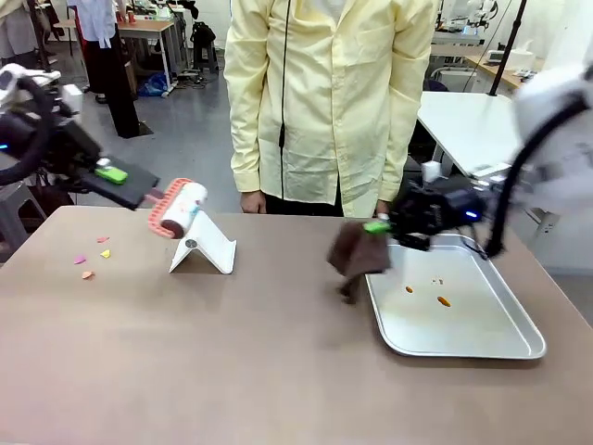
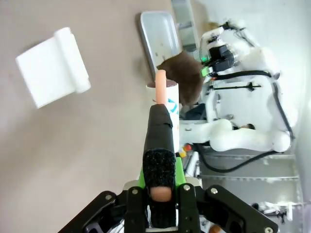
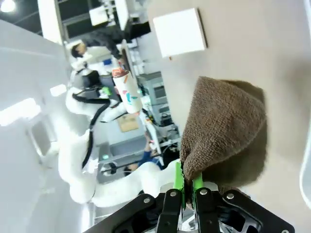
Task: Clean the surface of the table.
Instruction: Hold the Lint Roller with your left hand and the towel with your right hand.
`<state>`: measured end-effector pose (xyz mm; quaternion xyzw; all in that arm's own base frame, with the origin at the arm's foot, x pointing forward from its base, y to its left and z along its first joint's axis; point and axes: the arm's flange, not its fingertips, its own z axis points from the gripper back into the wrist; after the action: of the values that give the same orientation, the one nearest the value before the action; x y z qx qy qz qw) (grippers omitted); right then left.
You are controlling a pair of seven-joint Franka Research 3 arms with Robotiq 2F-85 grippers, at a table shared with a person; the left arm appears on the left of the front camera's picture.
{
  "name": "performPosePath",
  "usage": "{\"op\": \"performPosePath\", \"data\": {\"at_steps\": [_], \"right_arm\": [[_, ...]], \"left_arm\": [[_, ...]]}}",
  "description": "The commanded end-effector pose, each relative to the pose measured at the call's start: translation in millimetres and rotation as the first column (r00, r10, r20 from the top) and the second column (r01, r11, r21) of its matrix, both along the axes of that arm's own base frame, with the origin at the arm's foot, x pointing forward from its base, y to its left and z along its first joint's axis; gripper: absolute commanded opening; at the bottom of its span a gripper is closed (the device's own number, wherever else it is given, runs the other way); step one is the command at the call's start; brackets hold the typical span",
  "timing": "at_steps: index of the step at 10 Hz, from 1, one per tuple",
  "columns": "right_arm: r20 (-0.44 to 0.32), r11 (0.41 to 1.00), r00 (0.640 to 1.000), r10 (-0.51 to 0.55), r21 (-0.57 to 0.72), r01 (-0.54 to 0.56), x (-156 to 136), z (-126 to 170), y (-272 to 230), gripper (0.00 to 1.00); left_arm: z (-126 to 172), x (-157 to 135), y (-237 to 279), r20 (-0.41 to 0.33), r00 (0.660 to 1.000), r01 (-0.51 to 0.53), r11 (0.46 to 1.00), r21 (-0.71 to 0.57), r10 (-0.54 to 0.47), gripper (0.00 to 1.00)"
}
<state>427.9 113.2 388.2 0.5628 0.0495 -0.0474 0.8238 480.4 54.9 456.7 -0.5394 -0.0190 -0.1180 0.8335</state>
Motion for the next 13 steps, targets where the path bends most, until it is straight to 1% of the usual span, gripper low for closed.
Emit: {"op": "performPosePath", "data": {"at_steps": [1,2,3,4,5,6,7,8,9,10,11,12,13], "right_arm": [[0.070,0.994,0.993,-0.090,0.063,0.086,-49,13,-51,0.00],[0.075,0.982,0.983,-0.169,0.100,0.161,-64,17,-81,0.00],[0.091,0.972,0.975,-0.203,0.143,0.189,-79,22,-112,0.00],[0.105,0.964,0.971,-0.217,0.178,0.197,-91,27,-141,0.00],[0.051,0.935,0.949,-0.312,0.194,0.297,-98,30,-177,0.00],[0.024,0.909,0.929,-0.369,0.220,0.355,-104,28,-208,0.00],[0.054,0.868,0.874,-0.483,0.157,0.471,-109,22,-234,0.00],[0.089,0.842,0.843,-0.531,0.175,0.511,-110,7,-255,0.00],[0.134,0.843,0.839,-0.528,0.202,0.498,-111,-5,-263,0.00],[0.154,0.828,0.820,-0.552,0.217,0.517,-112,-15,-269,0.00],[0.228,0.833,0.808,-0.543,0.268,0.484,-117,-23,-274,0.00],[0.322,0.844,0.785,-0.529,0.297,0.447,-124,-33,-274,0.00],[0.140,0.829,0.823,-0.551,0.206,0.520,-106,-8,-293,0.00]], "left_arm": [[-19,-27,49,0.014,0.996,-0.089,0.982,-0.164,0.093,0.00],[-32,-48,76,0.041,0.989,-0.127,0.969,-0.214,0.139,0.00],[-46,-69,102,0.071,0.986,-0.132,0.959,-0.251,0.154,0.00],[-61,-85,131,0.077,0.985,-0.129,0.950,-0.286,0.157,0.00],[-80,-99,164,0.054,0.988,-0.119,0.946,-0.302,0.142,0.00],[-97,-111,196,0.014,0.988,-0.141,0.932,-0.334,0.154,0.00],[-112,-125,223,0.077,0.979,-0.145,0.915,-0.377,0.187,0.00],[-127,-131,225,0.096,0.963,-0.187,0.880,-0.436,0.252,0.00],[-137,-133,233,0.103,0.957,-0.193,0.858,-0.476,0.272,0.00],[-141,-138,239,0.103,0.942,-0.243,0.860,-0.448,0.320,0.00],[-140,-142,244,0.127,0.924,-0.275,0.859,-0.431,0.360,0.00],[-132,-142,243,0.105,0.896,-0.362,0.846,-0.391,0.432,0.00],[-151,-143,244,0.084,0.942,-0.259,0.863,-0.433,0.325,0.00]]}}
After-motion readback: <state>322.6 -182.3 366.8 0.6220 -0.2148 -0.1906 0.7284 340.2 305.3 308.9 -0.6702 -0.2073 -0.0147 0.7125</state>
